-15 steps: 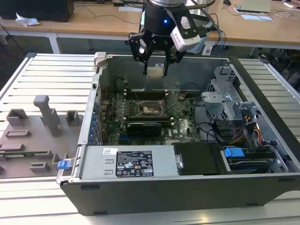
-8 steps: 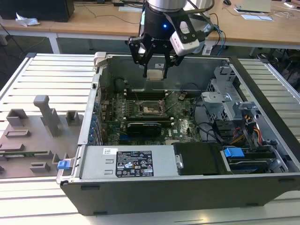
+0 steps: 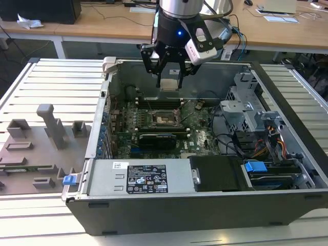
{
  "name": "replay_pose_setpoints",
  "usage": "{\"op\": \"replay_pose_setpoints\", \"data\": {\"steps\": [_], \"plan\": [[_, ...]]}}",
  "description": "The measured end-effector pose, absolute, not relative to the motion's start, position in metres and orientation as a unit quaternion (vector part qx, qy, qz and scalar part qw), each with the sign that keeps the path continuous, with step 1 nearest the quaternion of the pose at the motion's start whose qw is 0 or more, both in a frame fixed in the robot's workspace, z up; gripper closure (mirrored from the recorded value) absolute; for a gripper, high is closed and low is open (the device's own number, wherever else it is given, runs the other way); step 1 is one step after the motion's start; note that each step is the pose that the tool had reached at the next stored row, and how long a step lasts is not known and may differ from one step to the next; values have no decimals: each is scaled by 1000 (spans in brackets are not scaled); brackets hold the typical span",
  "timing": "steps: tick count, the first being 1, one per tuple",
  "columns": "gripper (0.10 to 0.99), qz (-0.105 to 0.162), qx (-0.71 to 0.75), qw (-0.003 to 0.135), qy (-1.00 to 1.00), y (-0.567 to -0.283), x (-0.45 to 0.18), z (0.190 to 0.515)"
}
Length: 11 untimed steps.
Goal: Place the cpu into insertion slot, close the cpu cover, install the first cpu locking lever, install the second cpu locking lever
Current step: 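Place the cpu into insertion slot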
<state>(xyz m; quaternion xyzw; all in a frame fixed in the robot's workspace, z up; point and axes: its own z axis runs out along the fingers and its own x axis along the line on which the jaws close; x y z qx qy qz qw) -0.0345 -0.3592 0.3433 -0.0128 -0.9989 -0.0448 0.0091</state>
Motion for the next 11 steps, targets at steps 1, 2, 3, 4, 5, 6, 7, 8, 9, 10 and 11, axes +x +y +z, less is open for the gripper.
{"op": "replay_pose_setpoints", "data": {"steps": [1,2,3,4,5,6,7,8,9,10,11], "plan": [[541,-45,-13,9,-999,-359,-34,343],[541,-45,-13,9,-999,-359,-34,342],[541,-45,-13,9,-999,-359,-34,342],[541,-45,-13,9,-999,-359,-34,340],[541,-45,-13,9,-999,-359,-34,339],[541,-45,-13,9,-999,-359,-34,338],[541,-45,-13,9,-999,-359,-34,337],[541,-45,-13,9,-999,-359,-34,337],[541,-45,-13,9,-999,-359,-34,335],[541,-45,-13,9,-999,-359,-34,334],[541,-45,-13,9,-999,-359,-34,333]]}}
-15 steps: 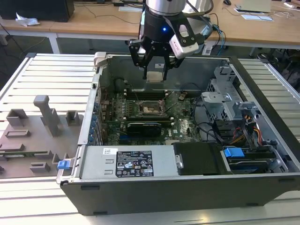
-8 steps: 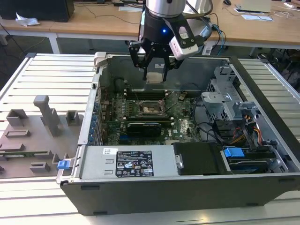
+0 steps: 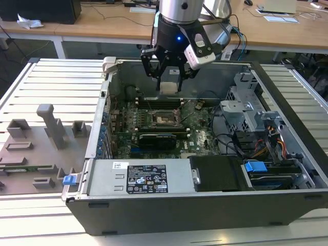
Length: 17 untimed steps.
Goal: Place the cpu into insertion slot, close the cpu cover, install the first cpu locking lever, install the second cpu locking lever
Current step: 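Place the cpu into insertion slot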
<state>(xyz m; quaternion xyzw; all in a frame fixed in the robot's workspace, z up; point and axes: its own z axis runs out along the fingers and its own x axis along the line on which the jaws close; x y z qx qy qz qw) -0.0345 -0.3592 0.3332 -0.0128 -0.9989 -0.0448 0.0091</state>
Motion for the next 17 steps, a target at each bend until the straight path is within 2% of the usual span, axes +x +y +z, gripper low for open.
{"op": "replay_pose_setpoints", "data": {"steps": [17], "plan": [[541,-45,-13,9,-999,-359,-34,314]]}}
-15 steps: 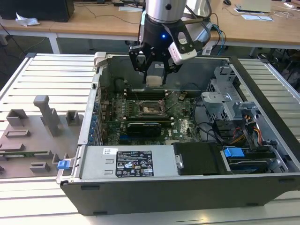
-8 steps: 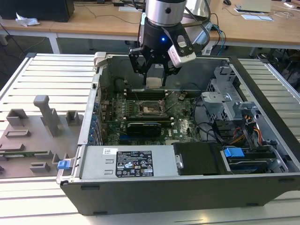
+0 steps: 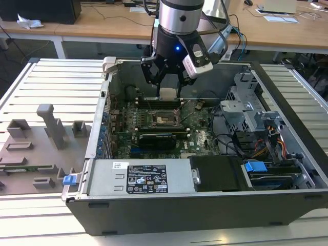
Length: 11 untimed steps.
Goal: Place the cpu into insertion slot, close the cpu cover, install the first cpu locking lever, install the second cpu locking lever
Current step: 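Place the cpu into insertion slot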
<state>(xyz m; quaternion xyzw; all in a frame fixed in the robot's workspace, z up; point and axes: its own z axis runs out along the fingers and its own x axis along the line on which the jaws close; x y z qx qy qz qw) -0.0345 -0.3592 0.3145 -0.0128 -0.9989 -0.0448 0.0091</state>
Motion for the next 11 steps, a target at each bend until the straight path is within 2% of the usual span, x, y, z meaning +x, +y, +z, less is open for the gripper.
{"op": "replay_pose_setpoints", "data": {"steps": [11], "plan": [[541,-45,-13,9,-999,-359,-34,304]]}}
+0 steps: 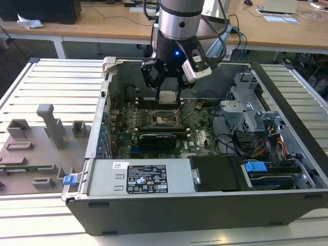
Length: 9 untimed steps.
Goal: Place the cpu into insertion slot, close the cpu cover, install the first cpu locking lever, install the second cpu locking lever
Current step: 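Place the cpu into insertion slot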
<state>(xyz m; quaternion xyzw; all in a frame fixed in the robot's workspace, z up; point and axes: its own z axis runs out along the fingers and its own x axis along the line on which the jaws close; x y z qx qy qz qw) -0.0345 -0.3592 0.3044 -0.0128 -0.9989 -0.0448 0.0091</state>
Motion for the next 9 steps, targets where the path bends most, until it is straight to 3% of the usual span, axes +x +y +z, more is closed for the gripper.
{"op": "replay_pose_setpoints", "data": {"steps": [9], "plan": [[541,-45,-13,9,-999,-359,-34,297]]}}
